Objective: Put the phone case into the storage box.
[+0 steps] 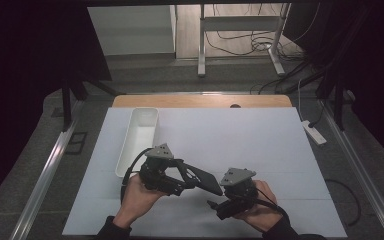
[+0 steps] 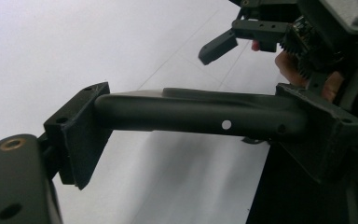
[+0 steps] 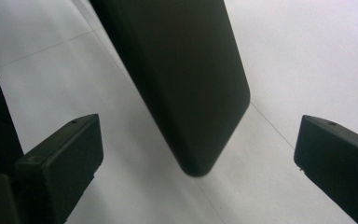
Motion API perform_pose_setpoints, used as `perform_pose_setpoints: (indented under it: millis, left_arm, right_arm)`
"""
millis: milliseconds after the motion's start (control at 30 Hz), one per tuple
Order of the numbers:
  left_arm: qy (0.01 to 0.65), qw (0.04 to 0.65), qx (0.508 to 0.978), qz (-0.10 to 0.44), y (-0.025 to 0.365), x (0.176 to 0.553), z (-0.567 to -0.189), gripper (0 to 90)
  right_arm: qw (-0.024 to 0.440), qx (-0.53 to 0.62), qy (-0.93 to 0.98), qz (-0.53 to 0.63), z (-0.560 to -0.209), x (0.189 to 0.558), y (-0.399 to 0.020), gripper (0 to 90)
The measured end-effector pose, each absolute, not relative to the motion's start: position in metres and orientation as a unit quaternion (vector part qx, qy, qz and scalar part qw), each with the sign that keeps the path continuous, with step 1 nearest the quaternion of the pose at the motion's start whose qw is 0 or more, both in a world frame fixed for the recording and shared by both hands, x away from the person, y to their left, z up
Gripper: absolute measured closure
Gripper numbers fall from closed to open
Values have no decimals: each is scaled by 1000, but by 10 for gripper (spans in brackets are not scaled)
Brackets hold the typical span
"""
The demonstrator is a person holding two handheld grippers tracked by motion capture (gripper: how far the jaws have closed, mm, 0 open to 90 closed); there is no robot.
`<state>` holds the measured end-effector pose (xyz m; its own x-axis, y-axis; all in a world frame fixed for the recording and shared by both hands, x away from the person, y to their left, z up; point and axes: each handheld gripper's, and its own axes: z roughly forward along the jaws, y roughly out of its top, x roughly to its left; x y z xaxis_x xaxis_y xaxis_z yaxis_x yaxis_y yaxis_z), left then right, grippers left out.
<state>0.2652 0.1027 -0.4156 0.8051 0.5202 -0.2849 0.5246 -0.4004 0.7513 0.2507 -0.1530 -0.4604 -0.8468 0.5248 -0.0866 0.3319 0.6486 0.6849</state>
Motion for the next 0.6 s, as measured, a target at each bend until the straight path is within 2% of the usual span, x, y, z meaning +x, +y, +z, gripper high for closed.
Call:
perform_pose_setpoints:
  millis: [333,400,600]
  left_arm:
    - [308,450,838,-12,96,263,-414,150]
    - [308,448,839,-12,95,263,-414,150]
    - [308,450,838,-15,92,262,-415,149]
  right_arm:
    - [160,231,898,339,-463,251,-144,169]
    - [170,227,898,336,-463,251,-142,245]
    - [190,215,900,328,-465,249,-138,323]
